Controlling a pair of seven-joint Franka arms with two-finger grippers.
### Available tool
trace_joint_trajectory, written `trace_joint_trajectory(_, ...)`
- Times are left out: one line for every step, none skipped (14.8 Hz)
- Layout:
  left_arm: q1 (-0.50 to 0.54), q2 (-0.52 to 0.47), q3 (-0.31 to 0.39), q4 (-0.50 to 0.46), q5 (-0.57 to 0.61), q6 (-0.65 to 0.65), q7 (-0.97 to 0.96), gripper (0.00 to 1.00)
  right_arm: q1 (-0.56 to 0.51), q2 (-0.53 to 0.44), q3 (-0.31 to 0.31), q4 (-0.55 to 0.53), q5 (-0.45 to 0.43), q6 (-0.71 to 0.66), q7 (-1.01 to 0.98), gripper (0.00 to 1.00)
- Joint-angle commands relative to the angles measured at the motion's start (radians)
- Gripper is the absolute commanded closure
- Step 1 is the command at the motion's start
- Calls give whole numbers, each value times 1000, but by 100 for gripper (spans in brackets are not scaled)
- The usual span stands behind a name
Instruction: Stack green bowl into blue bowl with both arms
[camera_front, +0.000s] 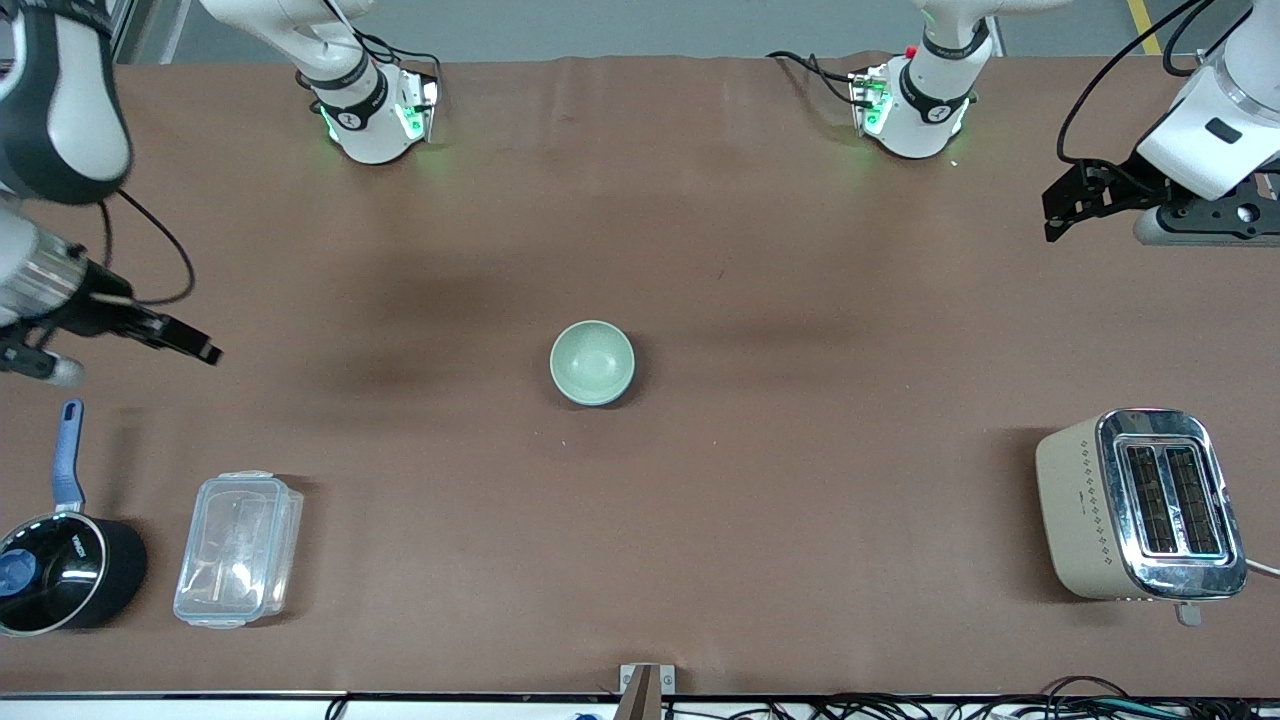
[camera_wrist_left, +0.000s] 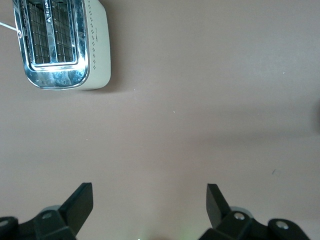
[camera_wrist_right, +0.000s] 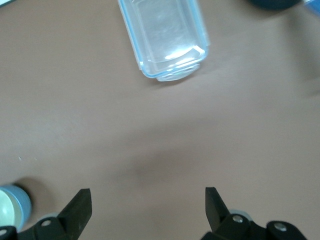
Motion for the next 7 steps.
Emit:
trace_joint_trajectory(17,-4,2,13,-6,-5,22,0,-21,-15,22,159,-125,-168,3,0)
trace_joint_trajectory(17,-5,2,13,-9,-7,22,0,-19,-16,23,203,-145,-205,-4,0)
trace_joint_trajectory(17,-4,2,13,-11,-7,22,0,-21,-15,23,242,-147,-231,-44,0)
trace_joint_trajectory(17,-4,2,13,-11,-7,22,0,-24,-13,22,268,-147,-247,-95,0)
trace_joint_trajectory(19,-4,2,13,-11,-7,23,0,-25,-13,19,279,-147,-251,-130,0)
trace_joint_trajectory(19,-5,2,13,-11,-7,23,0,-33,-10,20,294,-148,-239,-159,0)
trace_joint_trajectory(20,-4,2,13,-11,-7,23,0,-44,19,19,361,-153,-248,-176,0)
